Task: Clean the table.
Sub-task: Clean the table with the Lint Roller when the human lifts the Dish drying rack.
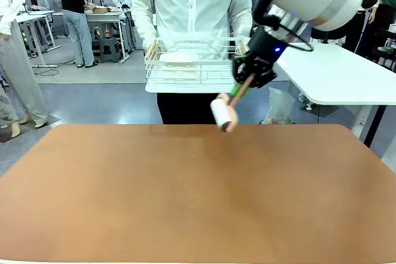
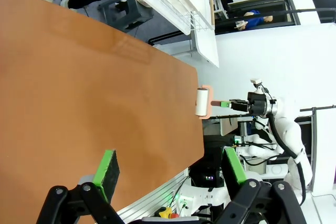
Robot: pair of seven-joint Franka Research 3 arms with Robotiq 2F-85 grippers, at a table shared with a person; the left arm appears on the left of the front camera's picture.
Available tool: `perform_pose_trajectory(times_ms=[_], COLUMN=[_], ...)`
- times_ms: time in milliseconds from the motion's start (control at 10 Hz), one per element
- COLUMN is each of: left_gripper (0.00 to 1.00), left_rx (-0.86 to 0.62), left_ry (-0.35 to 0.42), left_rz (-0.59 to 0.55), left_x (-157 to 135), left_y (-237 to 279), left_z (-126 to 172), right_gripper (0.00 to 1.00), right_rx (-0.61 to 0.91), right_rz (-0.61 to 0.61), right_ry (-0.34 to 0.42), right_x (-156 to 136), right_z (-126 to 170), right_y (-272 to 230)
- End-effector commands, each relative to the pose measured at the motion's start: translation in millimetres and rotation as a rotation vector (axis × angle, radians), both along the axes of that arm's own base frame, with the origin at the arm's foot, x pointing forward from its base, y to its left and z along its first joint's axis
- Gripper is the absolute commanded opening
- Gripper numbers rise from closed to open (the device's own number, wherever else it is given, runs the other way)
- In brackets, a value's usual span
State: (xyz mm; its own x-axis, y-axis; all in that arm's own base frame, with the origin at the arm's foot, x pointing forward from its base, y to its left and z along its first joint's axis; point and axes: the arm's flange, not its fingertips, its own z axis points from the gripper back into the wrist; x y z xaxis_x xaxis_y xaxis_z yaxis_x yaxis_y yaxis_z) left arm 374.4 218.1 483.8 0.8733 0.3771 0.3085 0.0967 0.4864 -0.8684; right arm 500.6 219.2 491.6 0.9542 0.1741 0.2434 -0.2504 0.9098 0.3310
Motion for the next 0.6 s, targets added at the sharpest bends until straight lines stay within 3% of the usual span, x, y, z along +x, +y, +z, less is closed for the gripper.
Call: perform_pose_trajectory(times_ms=[0, 500], left_gripper=[1.00, 1.00], left_rx=[-0.012, -0.012], left_ry=[-0.012, -0.012], left_rz=[-0.008, -0.008], left_x=[-2, -2], left_y=[1, 1], left_z=[1, 1], right_gripper=[0.21, 0.21], right_rx=[-0.153, -0.260], right_rz=[-0.092, -0.144], right_ry=[-0.044, -0.051], right_x=[-19, -54], right_z=[13, 12], right_y=[-26, -102])
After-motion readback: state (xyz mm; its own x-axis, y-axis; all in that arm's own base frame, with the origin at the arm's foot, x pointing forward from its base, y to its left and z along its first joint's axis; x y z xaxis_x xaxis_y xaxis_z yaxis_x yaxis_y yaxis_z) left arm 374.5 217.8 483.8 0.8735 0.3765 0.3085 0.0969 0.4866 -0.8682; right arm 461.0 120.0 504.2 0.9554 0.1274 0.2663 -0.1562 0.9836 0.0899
